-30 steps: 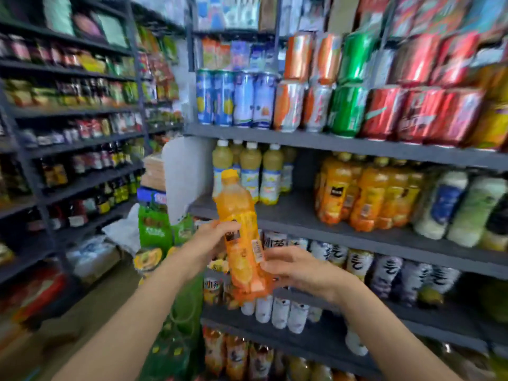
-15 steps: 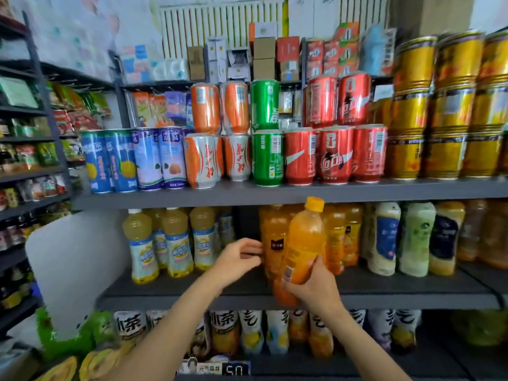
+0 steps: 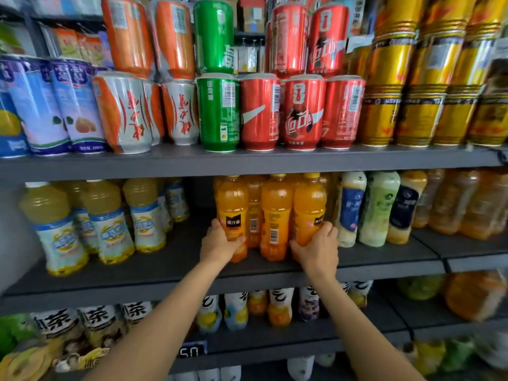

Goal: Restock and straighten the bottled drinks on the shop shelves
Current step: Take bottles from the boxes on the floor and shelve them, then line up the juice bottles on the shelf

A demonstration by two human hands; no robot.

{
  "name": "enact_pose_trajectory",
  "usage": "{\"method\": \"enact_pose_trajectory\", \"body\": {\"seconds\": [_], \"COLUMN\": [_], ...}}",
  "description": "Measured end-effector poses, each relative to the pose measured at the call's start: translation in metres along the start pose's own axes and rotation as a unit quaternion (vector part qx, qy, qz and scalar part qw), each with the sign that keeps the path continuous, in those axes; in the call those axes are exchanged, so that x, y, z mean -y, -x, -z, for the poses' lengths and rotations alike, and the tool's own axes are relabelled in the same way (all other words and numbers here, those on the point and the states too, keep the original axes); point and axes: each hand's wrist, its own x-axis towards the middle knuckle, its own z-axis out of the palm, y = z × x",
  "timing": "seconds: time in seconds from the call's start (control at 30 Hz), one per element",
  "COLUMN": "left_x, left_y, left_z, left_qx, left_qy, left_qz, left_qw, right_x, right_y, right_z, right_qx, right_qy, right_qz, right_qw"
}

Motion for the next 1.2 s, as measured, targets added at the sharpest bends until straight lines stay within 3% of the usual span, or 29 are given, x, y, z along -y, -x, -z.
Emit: {"method": "enact_pose_trajectory", "body": {"seconds": [0.67, 0.77, 0.87, 0.97, 1.07, 1.2], "left_x": [0.016, 0.033, 0.053, 0.076, 0.100, 0.122], "left_y": [0.024, 0.043, 0.065, 0.090, 0.111, 0.126], "left_z": [0.029, 0.056, 0.082, 0.104, 0.123, 0.157], "left_qx": [-0.009, -0.033, -0.053, -0.060, -0.063, -0.091], "left_qy": [-0.028, -0.027, -0.013, 0.000, 0.008, 0.019], "left_qz": [-0.056, -0.064, -0.061, -0.052, -0.030, -0.002], "left_qw": [0.998, 0.997, 0.997, 0.997, 0.998, 0.996], "right_x": [0.002, 0.009, 0.030, 0.056, 0.077, 0.102], "right_y": [-0.019, 0.006, 0.048, 0.096, 0.138, 0.173], "right_z": [-0.014, -0.011, -0.008, -0.009, -0.019, -0.038], "right_qx": [0.012, -0.049, -0.115, -0.113, -0.051, 0.064], "right_qy": [-0.027, -0.036, -0.059, -0.090, -0.088, -0.035], "right_qz": [-0.037, -0.051, 0.002, 0.111, 0.191, 0.235], "right_qw": [0.999, 0.997, 0.992, 0.983, 0.976, 0.969]}}
